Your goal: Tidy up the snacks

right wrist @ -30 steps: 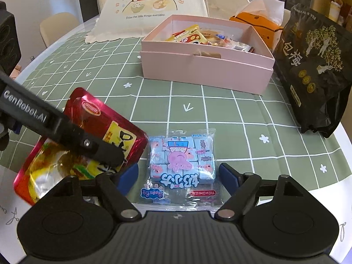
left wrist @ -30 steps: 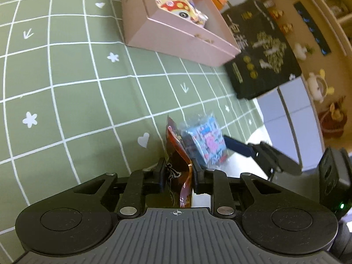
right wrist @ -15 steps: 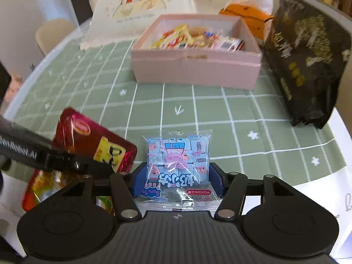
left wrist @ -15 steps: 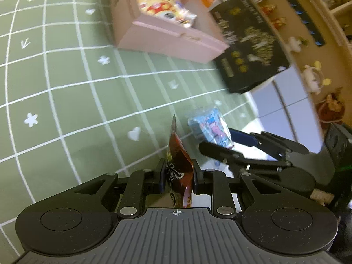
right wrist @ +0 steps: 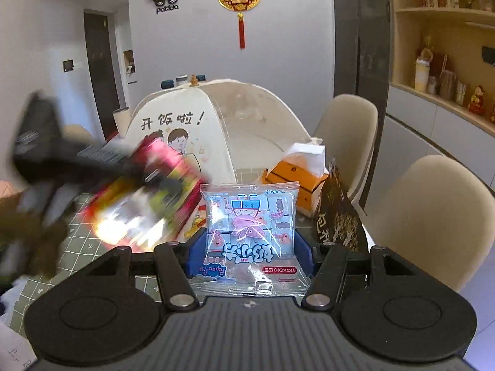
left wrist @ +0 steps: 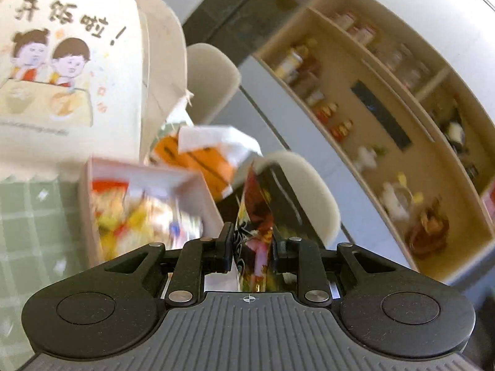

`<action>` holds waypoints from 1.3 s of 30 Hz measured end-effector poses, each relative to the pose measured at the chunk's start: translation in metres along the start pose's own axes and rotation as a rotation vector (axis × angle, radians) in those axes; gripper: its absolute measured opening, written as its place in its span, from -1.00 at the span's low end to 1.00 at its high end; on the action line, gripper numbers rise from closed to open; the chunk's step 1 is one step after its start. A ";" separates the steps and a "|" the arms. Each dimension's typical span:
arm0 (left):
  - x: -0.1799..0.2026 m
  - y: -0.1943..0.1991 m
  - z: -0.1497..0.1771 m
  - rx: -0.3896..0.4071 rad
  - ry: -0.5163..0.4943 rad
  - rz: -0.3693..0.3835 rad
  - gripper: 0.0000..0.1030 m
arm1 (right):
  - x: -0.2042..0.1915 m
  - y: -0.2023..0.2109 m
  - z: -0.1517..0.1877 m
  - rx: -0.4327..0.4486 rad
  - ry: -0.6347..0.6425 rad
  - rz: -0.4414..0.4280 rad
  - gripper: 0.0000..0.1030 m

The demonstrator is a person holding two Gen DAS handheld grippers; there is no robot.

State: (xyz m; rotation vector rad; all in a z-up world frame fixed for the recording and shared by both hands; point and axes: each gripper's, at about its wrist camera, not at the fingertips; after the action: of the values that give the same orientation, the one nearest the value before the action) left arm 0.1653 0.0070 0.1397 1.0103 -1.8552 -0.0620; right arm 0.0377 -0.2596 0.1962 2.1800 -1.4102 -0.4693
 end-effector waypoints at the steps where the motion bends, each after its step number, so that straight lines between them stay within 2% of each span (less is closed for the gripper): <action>1: -0.009 -0.019 -0.009 -0.006 0.026 0.005 -0.50 | -0.001 -0.004 0.003 -0.014 0.003 -0.010 0.15; 2: -0.017 -0.036 -0.015 -0.010 0.054 -0.008 -0.48 | -0.001 -0.009 0.005 -0.030 0.012 -0.016 0.15; 4: -0.029 -0.064 -0.022 -0.014 0.086 -0.091 -0.37 | -0.006 -0.014 0.010 -0.060 0.038 -0.017 0.15; 6: -0.034 -0.068 -0.023 0.019 0.069 -0.133 -0.37 | -0.004 -0.019 0.016 -0.082 0.050 -0.017 0.15; 9: -0.039 -0.043 -0.023 0.069 0.061 -0.129 -0.37 | 0.003 -0.029 0.020 -0.113 0.037 -0.005 0.15; 11: -0.039 -0.017 -0.014 0.099 0.031 -0.161 -0.37 | 0.006 -0.045 0.015 -0.126 0.027 0.010 0.15; 15: -0.036 0.026 0.017 0.124 -0.040 -0.268 -0.37 | 0.008 -0.096 -0.012 -0.141 -0.017 -0.013 0.15; 17: -0.032 0.037 0.042 0.100 -0.085 -0.326 -0.37 | 0.004 -0.127 -0.033 -0.122 -0.043 -0.007 0.16; 19: -0.030 0.042 0.065 0.074 -0.140 -0.407 -0.37 | 0.001 -0.153 -0.047 -0.081 -0.057 -0.020 0.27; 21: -0.031 0.050 0.085 0.052 -0.182 -0.479 -0.37 | -0.008 -0.174 -0.050 -0.103 -0.050 0.017 0.31; 24: -0.036 0.066 0.118 0.036 -0.254 -0.576 -0.37 | -0.025 -0.167 -0.029 -0.097 -0.042 -0.031 0.31; 27: -0.053 0.076 0.143 0.029 -0.269 -0.649 -0.37 | -0.048 -0.148 0.013 -0.106 0.033 -0.019 0.31; 31: -0.079 0.075 0.167 0.011 -0.170 -0.667 -0.37 | -0.068 -0.132 0.073 -0.147 0.085 0.017 0.35; 35: -0.072 0.060 0.180 0.051 -0.239 -0.684 -0.33 | -0.064 -0.138 0.107 -0.231 0.044 0.040 0.36; 36: -0.069 0.055 0.182 0.062 -0.259 -0.687 -0.29 | -0.061 -0.142 0.112 -0.248 0.021 0.041 0.36; 37: -0.067 0.050 0.184 0.071 -0.279 -0.686 -0.09 | -0.058 -0.145 0.116 -0.258 0.003 0.043 0.38; 38: -0.065 0.045 0.186 0.074 -0.295 -0.681 0.16 | -0.057 -0.143 0.119 -0.231 0.003 0.059 0.53; 39: -0.062 0.040 0.187 0.076 -0.312 -0.677 0.27 | -0.057 -0.144 0.121 -0.230 0.004 0.087 0.68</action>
State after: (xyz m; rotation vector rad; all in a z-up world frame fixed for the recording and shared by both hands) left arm 0.0066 0.0049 0.0156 1.7220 -1.7101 -0.5831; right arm 0.0575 -0.1850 0.0155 1.9285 -1.3694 -0.5654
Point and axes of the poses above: each gripper's, at about its wrist camera, not at the fingertips, and y roughly against the way its jaws point, x to its right, z to its underside, and after that the axes turned 5 degrees about y, right-handed
